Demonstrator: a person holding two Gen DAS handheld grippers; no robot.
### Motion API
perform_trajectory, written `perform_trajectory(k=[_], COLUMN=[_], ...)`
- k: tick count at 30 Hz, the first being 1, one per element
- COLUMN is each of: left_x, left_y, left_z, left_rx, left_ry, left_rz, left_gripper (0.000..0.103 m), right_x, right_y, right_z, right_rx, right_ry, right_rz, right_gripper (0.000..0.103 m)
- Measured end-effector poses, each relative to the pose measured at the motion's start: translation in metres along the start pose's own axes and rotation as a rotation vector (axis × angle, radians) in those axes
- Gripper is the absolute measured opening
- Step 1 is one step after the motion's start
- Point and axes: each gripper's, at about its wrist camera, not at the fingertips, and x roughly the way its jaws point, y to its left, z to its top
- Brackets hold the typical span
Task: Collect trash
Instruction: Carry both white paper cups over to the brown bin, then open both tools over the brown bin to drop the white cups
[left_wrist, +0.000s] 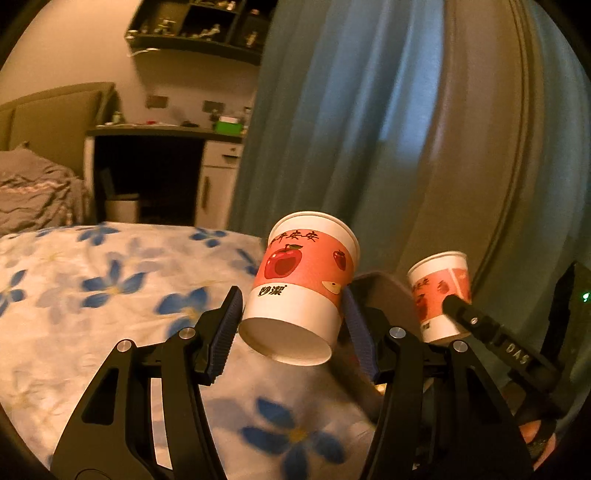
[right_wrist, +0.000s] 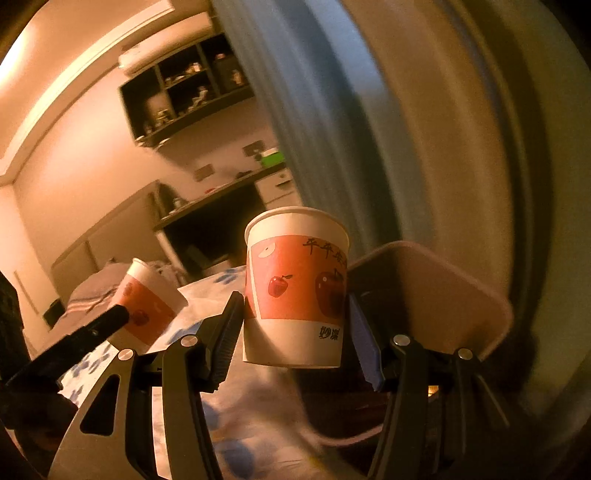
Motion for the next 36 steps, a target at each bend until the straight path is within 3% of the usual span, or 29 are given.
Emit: perform_trajectory(k=[6,16,36], left_x=[0.043,0.093,0.130], left_y=[-0.034,-0.057,-0.067], left_z=[-0.004,-0.023,-0.043], left_rx=[0.017,0.033,0.014], left_ry=[0.033,0.107,0.182], left_rz=[-0.070,-0.103,-0.153], left_gripper=[0.055,0.055,0.056], right_x=[0.007,0.019,0.039], right_y=[-0.034,-0.065,-0.073], right_z=[0.001,-0.003,-0.015], right_rx=[0.034,0.051,-0.002], right_ry=[0.009,0.035,0.082], right_rz=[-0.051,-0.092,-0.165], right_gripper=[0.055,0.055,0.056])
